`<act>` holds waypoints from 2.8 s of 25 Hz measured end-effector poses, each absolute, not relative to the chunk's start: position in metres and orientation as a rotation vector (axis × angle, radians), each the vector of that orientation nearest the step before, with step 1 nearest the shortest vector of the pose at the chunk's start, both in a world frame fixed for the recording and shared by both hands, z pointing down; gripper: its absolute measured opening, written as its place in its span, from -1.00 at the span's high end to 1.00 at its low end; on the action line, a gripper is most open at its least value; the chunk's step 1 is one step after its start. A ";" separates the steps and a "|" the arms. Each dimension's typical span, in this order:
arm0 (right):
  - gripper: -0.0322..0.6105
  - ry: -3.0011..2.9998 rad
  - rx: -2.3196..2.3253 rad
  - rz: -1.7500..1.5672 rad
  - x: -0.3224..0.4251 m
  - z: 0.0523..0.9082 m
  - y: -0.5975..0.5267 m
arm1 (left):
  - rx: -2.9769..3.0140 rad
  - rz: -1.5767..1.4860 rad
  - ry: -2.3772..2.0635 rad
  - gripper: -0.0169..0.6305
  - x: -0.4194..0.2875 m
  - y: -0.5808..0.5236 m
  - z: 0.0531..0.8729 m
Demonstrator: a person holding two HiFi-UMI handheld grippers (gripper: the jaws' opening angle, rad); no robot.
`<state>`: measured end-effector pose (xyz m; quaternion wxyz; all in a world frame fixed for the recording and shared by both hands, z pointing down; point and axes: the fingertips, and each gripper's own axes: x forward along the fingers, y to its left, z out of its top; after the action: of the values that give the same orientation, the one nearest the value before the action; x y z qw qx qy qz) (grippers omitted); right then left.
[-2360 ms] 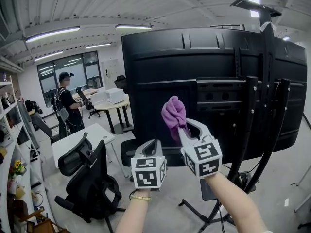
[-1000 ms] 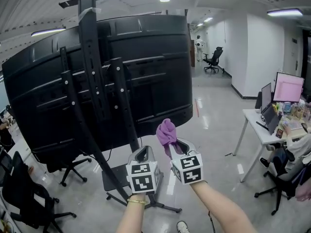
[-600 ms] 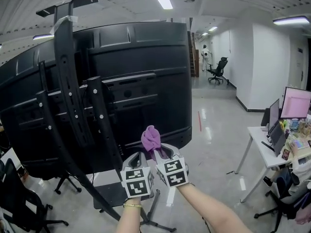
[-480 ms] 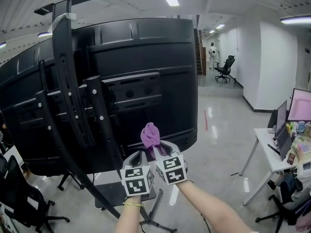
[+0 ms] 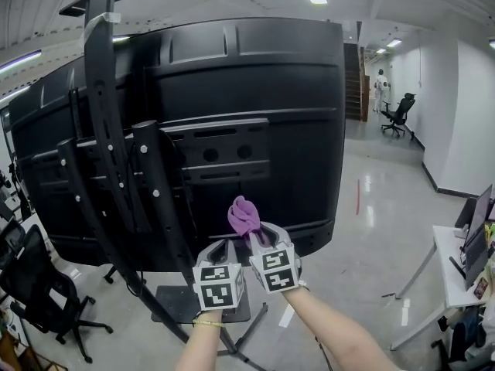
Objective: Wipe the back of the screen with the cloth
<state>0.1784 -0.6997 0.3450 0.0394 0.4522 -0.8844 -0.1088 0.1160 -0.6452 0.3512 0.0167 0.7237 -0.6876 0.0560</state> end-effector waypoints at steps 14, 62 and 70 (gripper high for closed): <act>0.72 -2.479 1.744 -0.314 0.421 0.338 -0.786 | 2.378 0.161 -2.023 0.92 0.266 -0.721 0.340; 0.72 -2.758 1.520 -0.759 0.336 0.167 -0.727 | 2.388 0.100 -2.171 0.92 0.216 -0.709 0.295; 0.72 -2.732 1.535 -0.342 0.335 0.348 -0.719 | 2.336 0.119 -2.118 0.92 0.223 -0.705 0.349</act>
<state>0.3347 -0.7192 0.3479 -0.0054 0.4870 -0.8666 -0.1085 0.2234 -0.7047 0.3488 -0.0072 0.7403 -0.6712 0.0379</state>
